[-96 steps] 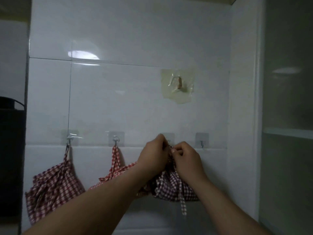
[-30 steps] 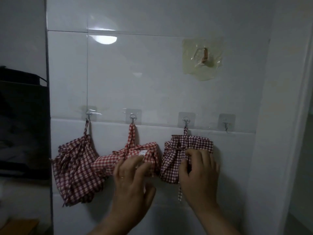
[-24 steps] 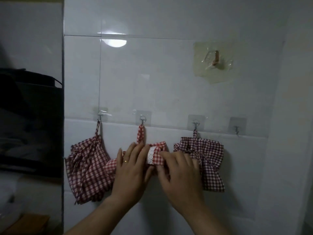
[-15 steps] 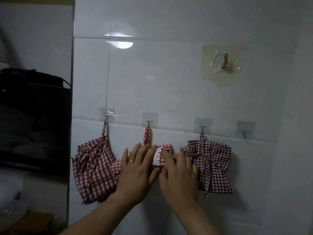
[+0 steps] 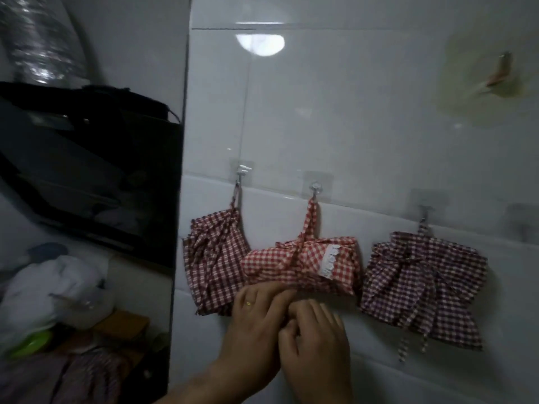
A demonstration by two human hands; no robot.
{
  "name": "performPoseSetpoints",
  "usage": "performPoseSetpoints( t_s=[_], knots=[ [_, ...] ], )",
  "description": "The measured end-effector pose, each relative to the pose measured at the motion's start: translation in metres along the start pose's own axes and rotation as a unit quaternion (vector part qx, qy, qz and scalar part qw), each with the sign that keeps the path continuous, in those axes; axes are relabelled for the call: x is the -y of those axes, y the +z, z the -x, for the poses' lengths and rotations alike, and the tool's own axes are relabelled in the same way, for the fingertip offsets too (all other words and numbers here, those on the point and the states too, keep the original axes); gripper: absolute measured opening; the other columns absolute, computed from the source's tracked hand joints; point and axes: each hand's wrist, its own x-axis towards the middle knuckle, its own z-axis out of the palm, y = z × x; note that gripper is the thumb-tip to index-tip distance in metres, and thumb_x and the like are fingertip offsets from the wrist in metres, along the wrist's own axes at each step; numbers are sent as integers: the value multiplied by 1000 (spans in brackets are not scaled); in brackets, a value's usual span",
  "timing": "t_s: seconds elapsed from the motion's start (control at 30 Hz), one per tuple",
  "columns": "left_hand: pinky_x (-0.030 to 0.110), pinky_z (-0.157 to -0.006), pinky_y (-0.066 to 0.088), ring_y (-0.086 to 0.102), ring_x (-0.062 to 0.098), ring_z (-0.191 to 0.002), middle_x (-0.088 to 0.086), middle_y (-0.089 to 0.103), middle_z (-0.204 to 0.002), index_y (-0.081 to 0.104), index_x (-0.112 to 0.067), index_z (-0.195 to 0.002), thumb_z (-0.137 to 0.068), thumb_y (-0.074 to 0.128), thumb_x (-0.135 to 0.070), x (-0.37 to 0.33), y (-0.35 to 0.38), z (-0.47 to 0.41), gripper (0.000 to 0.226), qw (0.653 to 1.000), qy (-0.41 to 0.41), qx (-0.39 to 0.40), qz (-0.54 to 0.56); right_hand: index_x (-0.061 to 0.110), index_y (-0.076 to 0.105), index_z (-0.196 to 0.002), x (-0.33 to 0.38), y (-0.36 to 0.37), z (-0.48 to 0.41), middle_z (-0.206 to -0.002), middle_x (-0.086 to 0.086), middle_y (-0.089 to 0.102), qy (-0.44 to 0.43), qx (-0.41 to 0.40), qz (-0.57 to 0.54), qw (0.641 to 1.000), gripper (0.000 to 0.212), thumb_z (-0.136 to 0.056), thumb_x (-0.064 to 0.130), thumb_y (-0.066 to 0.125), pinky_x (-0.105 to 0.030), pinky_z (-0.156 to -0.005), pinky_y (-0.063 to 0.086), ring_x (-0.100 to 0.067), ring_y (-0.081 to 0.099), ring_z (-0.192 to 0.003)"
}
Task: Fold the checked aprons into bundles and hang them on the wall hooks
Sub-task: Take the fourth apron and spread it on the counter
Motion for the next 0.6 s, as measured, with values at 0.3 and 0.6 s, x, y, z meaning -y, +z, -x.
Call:
performPoseSetpoints(
  t_s=[0.3,0.6],
  knots=[
    [42,-84,38,49,27,-101,6,57,-110,57,-18,-118,-92,48,-29,88,-61,167,29,943,-220,243,-63,37,52,-96,67,129,107,-85,13,62,124,412,-148,891,11,-97,28,58,-34,-61,45,-9,59,-74],
    [39,-86,48,59,33,-105,14,63,-113,61,-12,-108,-91,54,-24,241,-158,338,21,814,-488,300,-93,28,58,-125,186,287,199,-88,11,69,114,652,-182,727,28,-99,35,63,-19,-78,48,1,64,-85]
  ],
)
